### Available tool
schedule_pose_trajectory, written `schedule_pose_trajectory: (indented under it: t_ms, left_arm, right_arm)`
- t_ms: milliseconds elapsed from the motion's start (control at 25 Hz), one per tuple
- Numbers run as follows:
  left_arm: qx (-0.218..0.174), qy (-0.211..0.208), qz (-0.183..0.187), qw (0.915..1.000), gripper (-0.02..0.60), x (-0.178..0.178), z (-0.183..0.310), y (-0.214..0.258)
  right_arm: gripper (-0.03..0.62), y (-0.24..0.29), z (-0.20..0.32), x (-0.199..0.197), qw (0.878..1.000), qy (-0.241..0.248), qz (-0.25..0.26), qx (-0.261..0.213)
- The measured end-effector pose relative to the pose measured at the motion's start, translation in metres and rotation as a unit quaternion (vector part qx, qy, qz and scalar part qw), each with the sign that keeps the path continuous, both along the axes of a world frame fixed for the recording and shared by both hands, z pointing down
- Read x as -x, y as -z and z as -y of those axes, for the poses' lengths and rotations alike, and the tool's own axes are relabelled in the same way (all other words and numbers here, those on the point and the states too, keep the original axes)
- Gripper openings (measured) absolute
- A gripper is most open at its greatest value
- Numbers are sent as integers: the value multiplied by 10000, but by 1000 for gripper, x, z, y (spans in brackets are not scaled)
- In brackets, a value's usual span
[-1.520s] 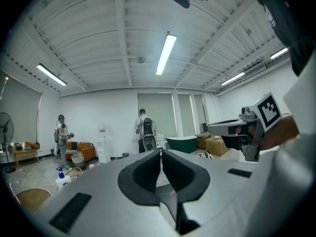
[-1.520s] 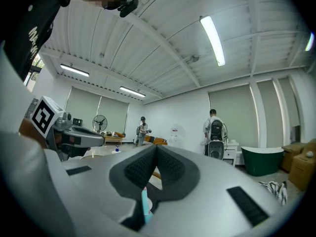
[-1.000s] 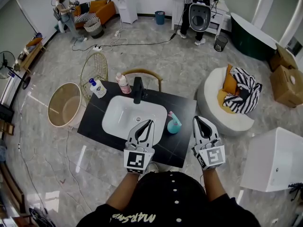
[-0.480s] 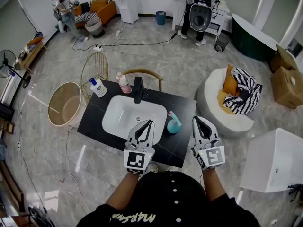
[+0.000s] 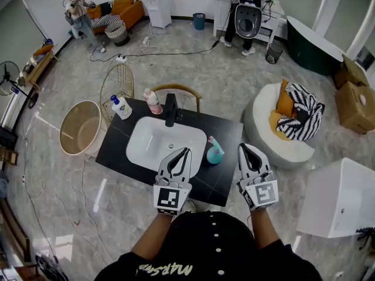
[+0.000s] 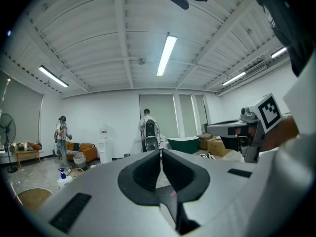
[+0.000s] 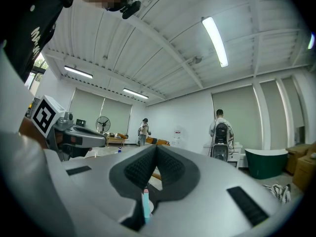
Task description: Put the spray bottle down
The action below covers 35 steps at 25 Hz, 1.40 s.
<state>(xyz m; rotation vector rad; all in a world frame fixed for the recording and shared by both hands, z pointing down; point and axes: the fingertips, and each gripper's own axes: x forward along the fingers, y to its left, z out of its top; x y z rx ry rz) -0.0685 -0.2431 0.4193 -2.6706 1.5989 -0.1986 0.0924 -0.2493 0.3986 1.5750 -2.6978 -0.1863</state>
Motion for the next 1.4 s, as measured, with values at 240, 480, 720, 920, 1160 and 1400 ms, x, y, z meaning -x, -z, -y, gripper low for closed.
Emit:
schedule_pose_trajectory:
  t_ms: [240, 480, 720, 920, 1160, 1400]
  left_arm:
    - [1, 16, -15, 10000, 21, 1, -1, 2]
    - [5, 27, -14, 10000, 21, 1, 0, 1]
    - [-3, 40, -2, 10000, 21, 2, 1, 2]
    - [-18, 25, -5, 10000, 21, 2, 0, 2]
    - [-9, 19, -20, 10000, 21, 2, -2, 3]
    - [-2, 27, -14, 10000, 21, 5, -1, 3]
  right_arm:
    - [-5, 2, 0, 1, 10000, 23, 5, 3]
    - [-5, -1, 2, 3, 10000, 42, -28, 32]
    - [-5, 2, 4, 2, 10000, 13, 33, -18]
    - [-5, 2, 3, 3, 10000, 9, 63, -40]
    - [-5, 3, 2, 4, 10000, 7, 64, -33]
    - [-5, 5, 2, 8, 10000, 24, 34, -61]
